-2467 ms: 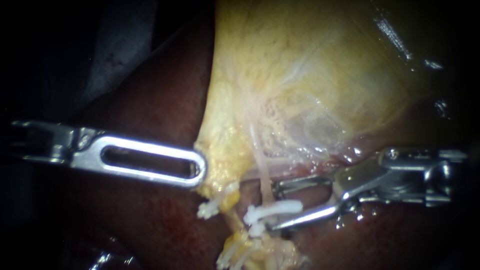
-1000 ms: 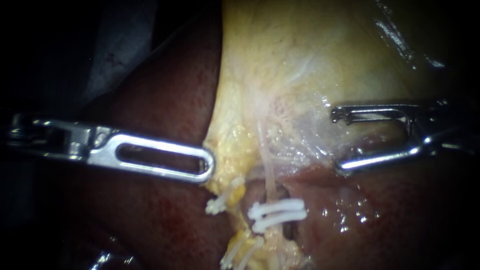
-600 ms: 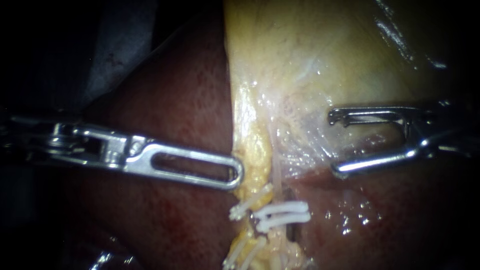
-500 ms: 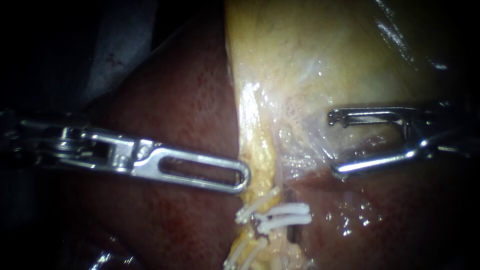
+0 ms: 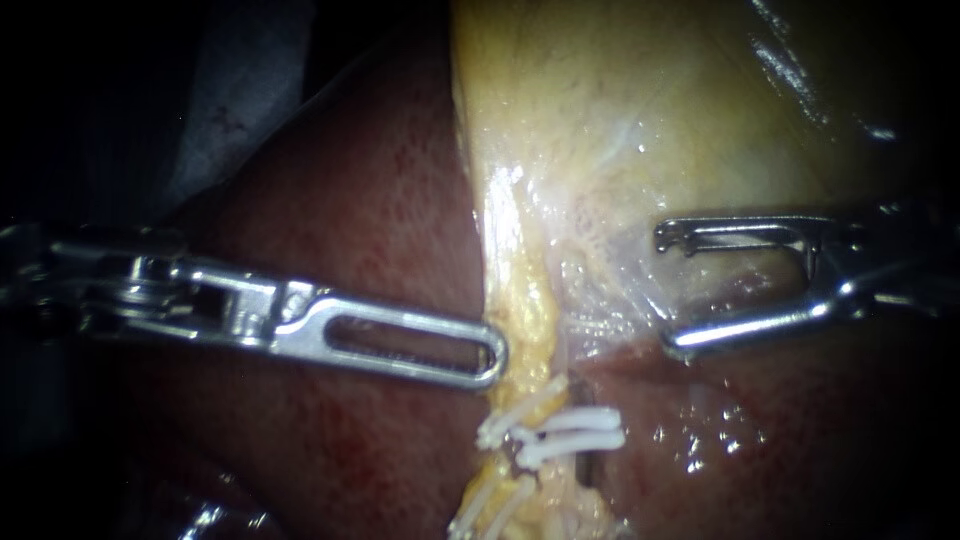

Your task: Going back second clip right tube

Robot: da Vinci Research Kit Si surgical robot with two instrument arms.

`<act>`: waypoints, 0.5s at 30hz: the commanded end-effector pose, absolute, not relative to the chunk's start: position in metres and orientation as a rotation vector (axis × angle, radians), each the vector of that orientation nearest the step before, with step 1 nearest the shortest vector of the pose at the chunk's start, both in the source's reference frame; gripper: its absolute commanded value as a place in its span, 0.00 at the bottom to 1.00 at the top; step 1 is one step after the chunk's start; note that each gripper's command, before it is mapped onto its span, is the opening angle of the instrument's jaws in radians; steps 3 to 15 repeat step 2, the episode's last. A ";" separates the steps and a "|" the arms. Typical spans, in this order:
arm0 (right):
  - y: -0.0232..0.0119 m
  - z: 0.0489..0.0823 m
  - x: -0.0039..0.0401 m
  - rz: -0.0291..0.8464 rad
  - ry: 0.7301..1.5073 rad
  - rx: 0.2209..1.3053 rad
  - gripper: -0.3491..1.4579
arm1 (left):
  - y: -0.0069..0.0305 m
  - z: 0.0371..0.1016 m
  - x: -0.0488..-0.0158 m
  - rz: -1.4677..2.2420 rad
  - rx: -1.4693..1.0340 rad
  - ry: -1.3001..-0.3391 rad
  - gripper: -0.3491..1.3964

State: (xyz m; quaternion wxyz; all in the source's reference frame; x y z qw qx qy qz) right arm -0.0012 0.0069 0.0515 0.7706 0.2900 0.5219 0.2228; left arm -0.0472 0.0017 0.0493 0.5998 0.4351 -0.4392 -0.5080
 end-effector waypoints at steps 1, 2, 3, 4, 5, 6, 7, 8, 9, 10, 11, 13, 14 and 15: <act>0.0069 0.0516 -0.0012 0.484 1.131 0.628 0.52 | 0.0017 0.0492 -0.0472 -1.178 1.009 -1.018 0.00; 0.0069 0.0516 -0.0012 0.484 1.131 0.628 0.52 | 0.0017 0.0492 -0.0472 -1.178 1.009 -1.018 0.00; 0.0069 0.0516 -0.0012 0.484 1.131 0.628 0.52 | 0.0017 0.0492 -0.0472 -1.178 1.009 -1.018 0.00; 0.0069 0.0516 -0.0012 0.484 1.131 0.628 0.52 | 0.0017 0.0492 -0.0472 -1.178 1.009 -1.018 0.00; 0.0069 0.0516 -0.0012 0.484 1.131 0.628 0.52 | 0.0017 0.0492 -0.0472 -1.178 1.009 -1.018 0.00; 0.0069 0.0516 -0.0012 0.484 1.131 0.628 0.52 | 0.0017 0.0492 -0.0472 -1.178 1.009 -1.018 0.00; 0.0069 0.0516 -0.0012 0.484 1.131 0.628 0.52 | 0.0017 0.0492 -0.0472 -1.178 1.009 -1.018 0.00; 0.0069 0.0516 -0.0012 0.484 1.131 0.628 0.52 | 0.0017 0.0492 -0.0472 -1.178 1.009 -1.018 0.00; 0.0069 0.0516 -0.0012 0.484 1.131 0.628 0.52 | 0.0017 0.0492 -0.0472 -1.178 1.009 -1.018 0.00; 0.0069 0.0516 -0.0012 0.484 1.131 0.628 0.52 | 0.0017 0.0492 -0.0472 -1.178 1.009 -1.018 0.00; 0.0069 0.0516 -0.0012 0.484 1.131 0.628 0.52 | 0.0017 0.0492 -0.0472 -1.178 1.009 -1.018 0.00; 0.0069 0.0516 -0.0012 0.484 1.131 0.628 0.52 | 0.0017 0.0492 -0.0472 -1.178 1.009 -1.018 0.00; 0.0069 0.0516 -0.0012 0.484 1.131 0.628 0.52 | 0.0017 0.0492 -0.0472 -1.178 1.009 -1.018 0.00; 0.0069 0.0516 -0.0012 0.484 1.131 0.628 0.52 | 0.0017 0.0492 -0.0472 -1.178 1.009 -1.018 0.00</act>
